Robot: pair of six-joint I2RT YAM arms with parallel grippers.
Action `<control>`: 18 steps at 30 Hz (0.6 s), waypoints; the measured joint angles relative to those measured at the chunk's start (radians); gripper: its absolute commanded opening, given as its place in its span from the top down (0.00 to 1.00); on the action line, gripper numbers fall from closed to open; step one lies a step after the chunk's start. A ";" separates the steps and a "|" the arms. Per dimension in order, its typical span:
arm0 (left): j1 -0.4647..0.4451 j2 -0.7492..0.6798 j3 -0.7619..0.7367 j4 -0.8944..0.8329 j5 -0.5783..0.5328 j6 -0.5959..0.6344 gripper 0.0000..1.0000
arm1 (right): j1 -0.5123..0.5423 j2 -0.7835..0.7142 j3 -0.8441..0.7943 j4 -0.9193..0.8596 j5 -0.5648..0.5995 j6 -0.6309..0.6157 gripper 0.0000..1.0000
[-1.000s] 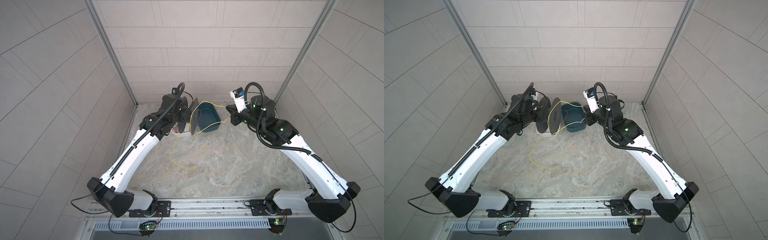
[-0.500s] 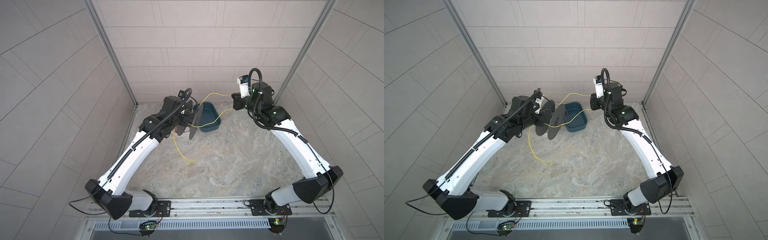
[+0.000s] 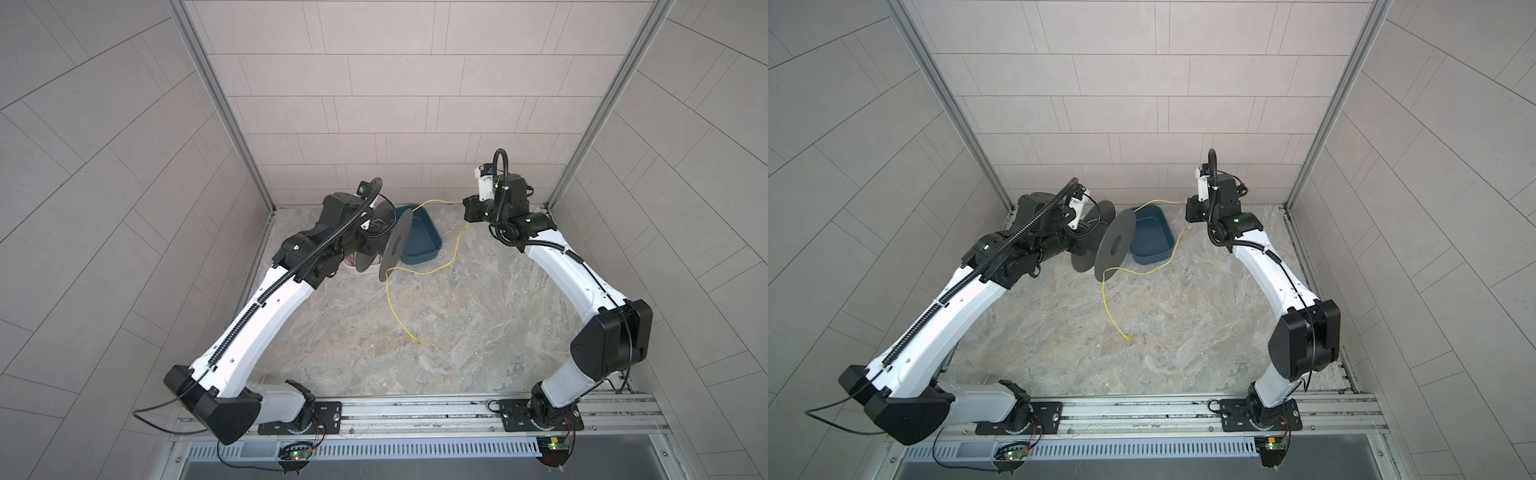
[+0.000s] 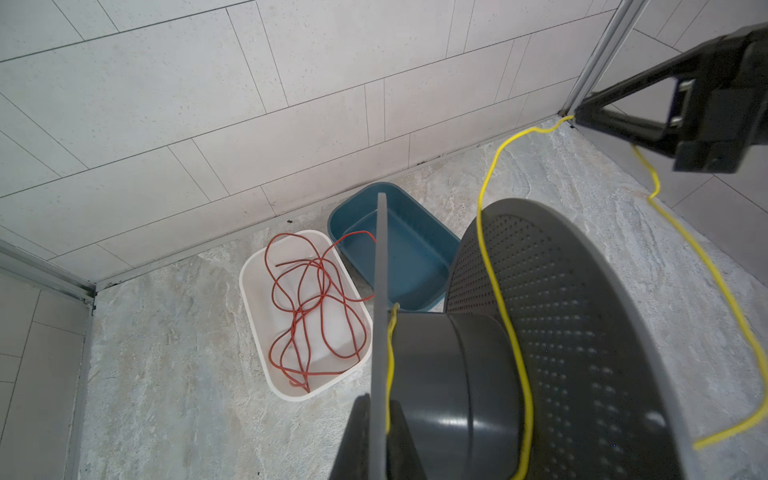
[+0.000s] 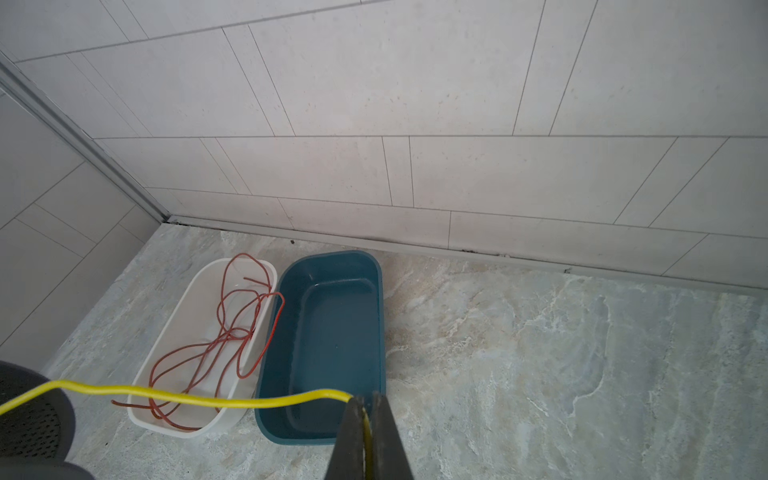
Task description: Wrap the cables
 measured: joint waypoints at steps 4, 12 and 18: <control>0.006 0.005 0.035 -0.009 0.027 -0.041 1.00 | 0.000 0.012 -0.063 0.072 -0.005 0.010 1.00; 0.097 0.072 0.136 -0.016 0.164 -0.163 1.00 | 0.013 0.012 -0.143 0.188 0.011 0.015 1.00; 0.141 0.083 0.136 -0.036 0.238 -0.253 1.00 | 0.039 -0.014 -0.249 0.249 0.031 0.018 1.00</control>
